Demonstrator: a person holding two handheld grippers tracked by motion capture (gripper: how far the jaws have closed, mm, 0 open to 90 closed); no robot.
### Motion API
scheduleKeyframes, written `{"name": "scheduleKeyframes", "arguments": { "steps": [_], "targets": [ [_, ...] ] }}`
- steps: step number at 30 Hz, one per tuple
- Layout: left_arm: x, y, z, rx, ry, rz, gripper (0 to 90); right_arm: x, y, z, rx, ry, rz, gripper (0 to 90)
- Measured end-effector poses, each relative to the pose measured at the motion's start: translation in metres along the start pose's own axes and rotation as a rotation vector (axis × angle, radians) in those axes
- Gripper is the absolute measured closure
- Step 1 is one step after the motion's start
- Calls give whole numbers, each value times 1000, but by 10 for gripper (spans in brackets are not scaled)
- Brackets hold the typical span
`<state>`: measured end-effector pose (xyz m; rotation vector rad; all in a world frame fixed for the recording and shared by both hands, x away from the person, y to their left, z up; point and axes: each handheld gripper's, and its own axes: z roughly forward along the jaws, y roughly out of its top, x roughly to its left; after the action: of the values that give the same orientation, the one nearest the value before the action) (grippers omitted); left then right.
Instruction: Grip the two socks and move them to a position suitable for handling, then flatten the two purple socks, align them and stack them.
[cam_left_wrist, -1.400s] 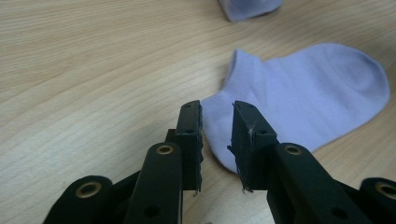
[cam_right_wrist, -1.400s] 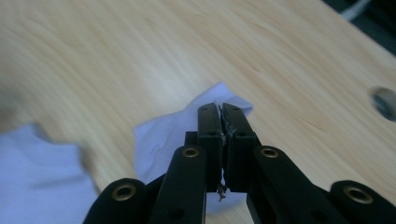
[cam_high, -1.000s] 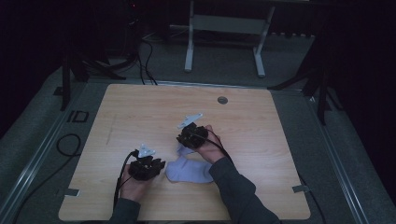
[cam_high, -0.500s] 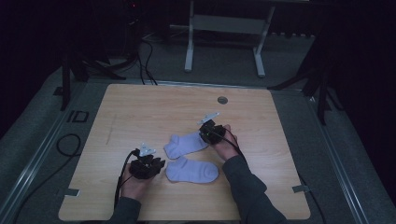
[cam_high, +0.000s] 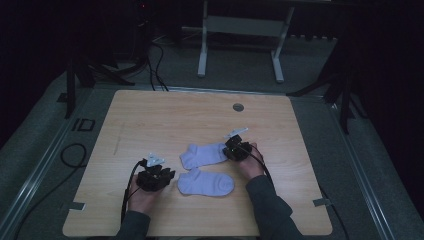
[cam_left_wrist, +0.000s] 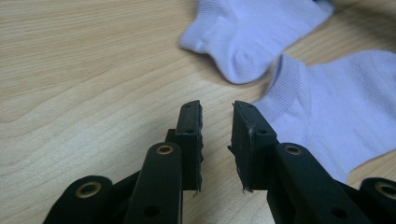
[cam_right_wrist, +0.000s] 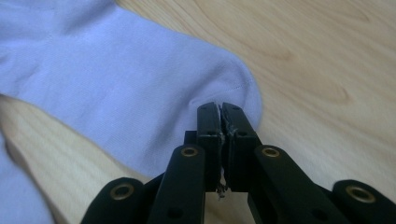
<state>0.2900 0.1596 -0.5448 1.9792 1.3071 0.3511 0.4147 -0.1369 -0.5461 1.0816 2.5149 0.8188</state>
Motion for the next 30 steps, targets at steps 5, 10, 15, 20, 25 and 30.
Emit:
{"name": "scheduleKeyframes", "arguments": {
  "steps": [5, 10, 15, 20, 25, 30],
  "targets": [
    [1, 0, 0, 4, 3, -5, 729, -4, -12, -7, -17, -9, 34, 864],
    [2, 0, 0, -1, 4, -13, 729, -6, -17, -11, -13, -26, 50, 864],
    [2, 0, -1, -1, 4, -12, 729, -8, -21, -14, -10, -47, 66, 863],
    [2, -1, -1, -1, 7, -14, 729, -13, -26, -17, -9, -62, 96, 857],
    [2, -1, -2, -2, 9, -16, 729, -18, -34, -23, -13, -84, 156, 844],
    [2, -1, -1, 0, 9, -12, 729, -21, -42, -31, 1, -102, 170, 822]
  ]
}}
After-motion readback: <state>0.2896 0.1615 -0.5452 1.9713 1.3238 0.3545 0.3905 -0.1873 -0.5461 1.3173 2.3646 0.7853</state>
